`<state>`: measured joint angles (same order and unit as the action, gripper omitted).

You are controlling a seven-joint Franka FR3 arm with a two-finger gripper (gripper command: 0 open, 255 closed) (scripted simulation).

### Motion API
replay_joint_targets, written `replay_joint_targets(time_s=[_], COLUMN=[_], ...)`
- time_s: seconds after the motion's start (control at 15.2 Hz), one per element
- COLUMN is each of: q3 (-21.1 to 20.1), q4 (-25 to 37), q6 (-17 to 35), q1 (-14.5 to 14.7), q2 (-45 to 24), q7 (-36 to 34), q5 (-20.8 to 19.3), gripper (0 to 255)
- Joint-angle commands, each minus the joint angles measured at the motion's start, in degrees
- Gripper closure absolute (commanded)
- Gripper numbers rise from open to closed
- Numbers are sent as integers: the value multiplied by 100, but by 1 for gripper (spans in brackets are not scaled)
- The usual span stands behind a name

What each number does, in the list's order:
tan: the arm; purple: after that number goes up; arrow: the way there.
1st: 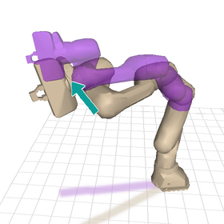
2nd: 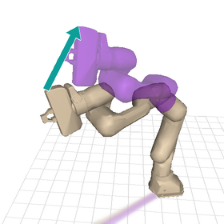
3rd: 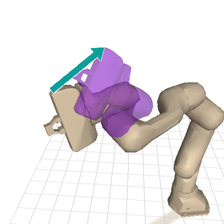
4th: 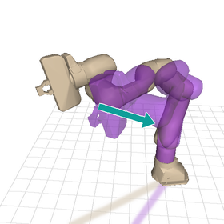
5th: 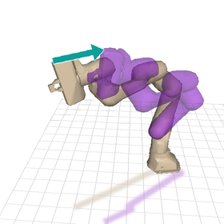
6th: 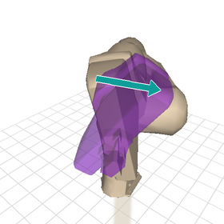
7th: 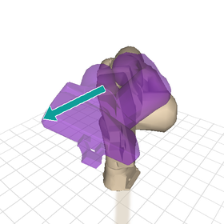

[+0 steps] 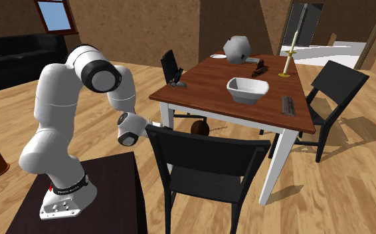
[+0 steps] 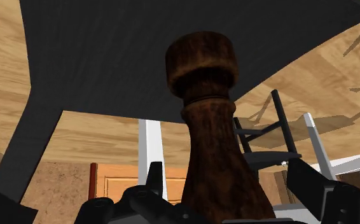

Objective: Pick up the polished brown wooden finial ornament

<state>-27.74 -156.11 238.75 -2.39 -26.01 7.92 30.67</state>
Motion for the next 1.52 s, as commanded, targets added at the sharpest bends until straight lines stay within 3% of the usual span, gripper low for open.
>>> replay_joint_targets(time_s=[0.0,0.26,0.53,1.12,1.19,1.45], q3=[268,674,983,1234,1239,1271], q4=[593,1812,3094,3568,3577,3552], q6=[694,1380,1709,1847,1819,1791], q1=[142,416,653,850,838,777], q2=[-859,-2000,-2900,-3545,-3532,-3494], q7=[112,213,287,108,108,74], q5=[-245,-587,-833,-974,-980,-1064], gripper=[0,0,0,0,255,255])
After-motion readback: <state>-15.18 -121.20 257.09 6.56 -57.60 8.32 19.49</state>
